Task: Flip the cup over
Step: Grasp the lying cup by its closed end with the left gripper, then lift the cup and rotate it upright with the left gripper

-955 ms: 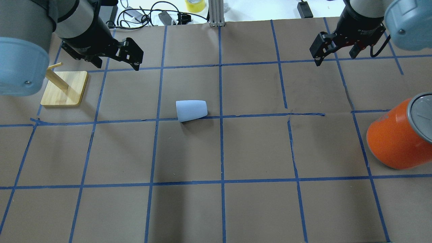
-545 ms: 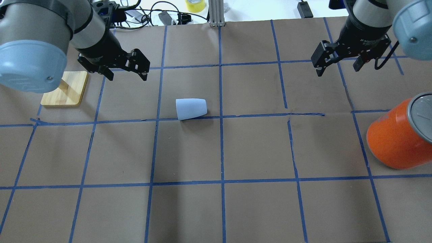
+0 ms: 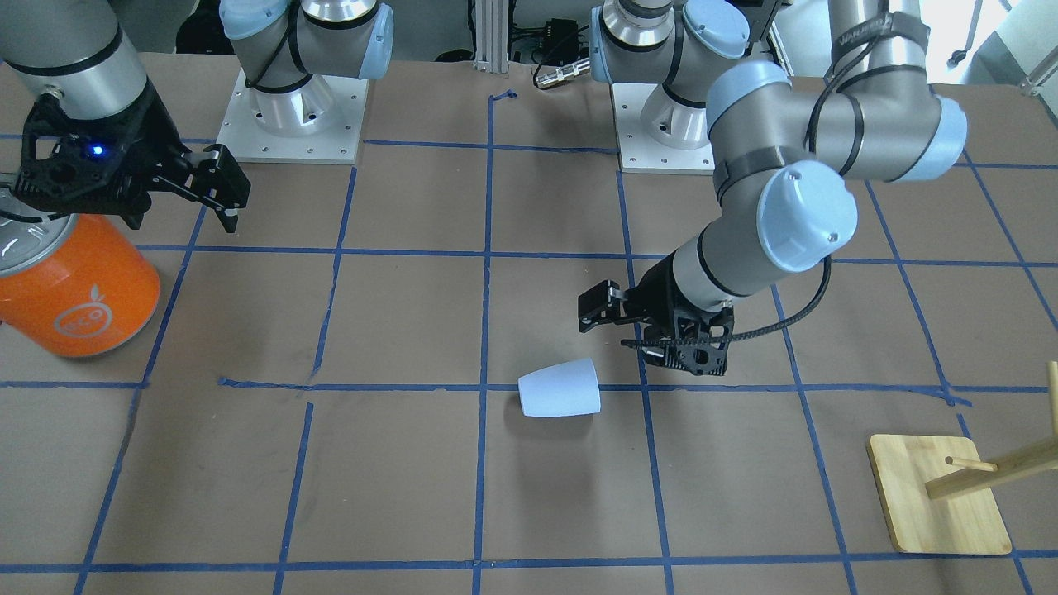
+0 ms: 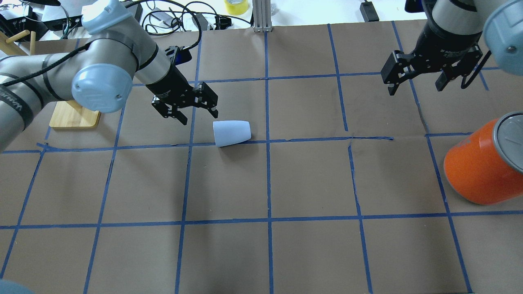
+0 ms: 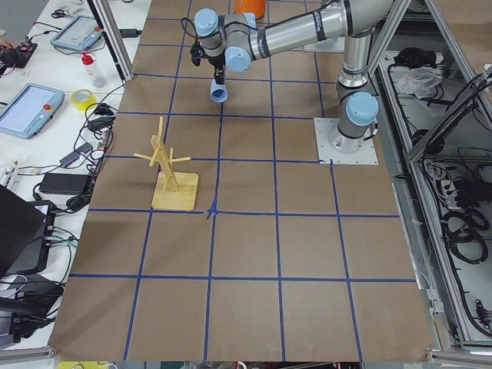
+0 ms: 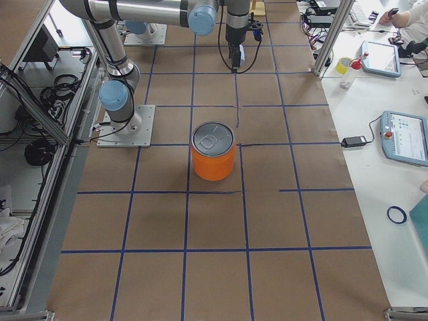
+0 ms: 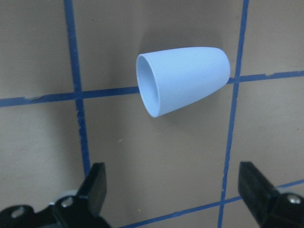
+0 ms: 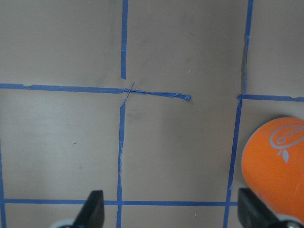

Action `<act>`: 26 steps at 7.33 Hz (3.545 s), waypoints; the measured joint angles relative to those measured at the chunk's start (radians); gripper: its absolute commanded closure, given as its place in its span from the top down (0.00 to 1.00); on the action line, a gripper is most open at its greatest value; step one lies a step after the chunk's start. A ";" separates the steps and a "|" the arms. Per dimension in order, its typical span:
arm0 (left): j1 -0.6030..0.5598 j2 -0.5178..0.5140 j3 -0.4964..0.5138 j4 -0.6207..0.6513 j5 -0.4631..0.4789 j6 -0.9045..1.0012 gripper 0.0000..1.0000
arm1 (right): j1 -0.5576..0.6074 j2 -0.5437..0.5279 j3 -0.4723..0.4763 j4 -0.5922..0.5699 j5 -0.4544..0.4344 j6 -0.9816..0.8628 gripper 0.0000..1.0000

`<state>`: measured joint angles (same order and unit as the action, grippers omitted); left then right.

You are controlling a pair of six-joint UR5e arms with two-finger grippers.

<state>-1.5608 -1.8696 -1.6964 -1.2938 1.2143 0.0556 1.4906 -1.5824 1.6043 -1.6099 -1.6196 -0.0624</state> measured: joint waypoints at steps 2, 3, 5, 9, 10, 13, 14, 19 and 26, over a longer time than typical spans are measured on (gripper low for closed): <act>0.002 -0.089 0.002 0.038 -0.110 0.031 0.95 | 0.050 -0.012 0.003 -0.001 0.002 0.065 1.00; 0.003 -0.124 0.004 0.045 -0.150 0.045 0.91 | 0.065 -0.015 0.003 -0.002 0.004 0.071 1.00; 0.023 -0.160 0.000 0.047 -0.177 0.056 0.71 | 0.073 -0.022 0.004 -0.002 0.001 0.074 1.00; 0.036 -0.189 -0.002 0.048 -0.246 0.044 0.00 | 0.074 -0.025 0.003 -0.002 -0.009 0.075 1.00; 0.036 -0.188 0.001 0.048 -0.291 0.015 0.00 | 0.073 -0.027 0.003 -0.002 -0.012 0.075 1.00; 0.036 -0.181 0.016 0.067 -0.369 -0.164 0.00 | 0.073 -0.032 0.004 -0.002 -0.014 0.073 1.00; 0.037 -0.171 0.032 0.104 -0.374 -0.228 0.00 | 0.073 -0.032 0.005 -0.003 -0.014 0.073 1.00; 0.050 -0.162 0.208 0.231 0.254 -0.057 0.00 | 0.072 -0.031 0.005 -0.004 -0.015 0.067 1.00; 0.090 -0.255 0.237 0.260 0.452 0.242 1.00 | 0.072 -0.031 0.006 0.003 -0.017 0.060 1.00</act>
<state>-1.4711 -2.1249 -1.4595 -1.0339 1.6668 0.2978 1.5631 -1.6137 1.6107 -1.6069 -1.6367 -0.0023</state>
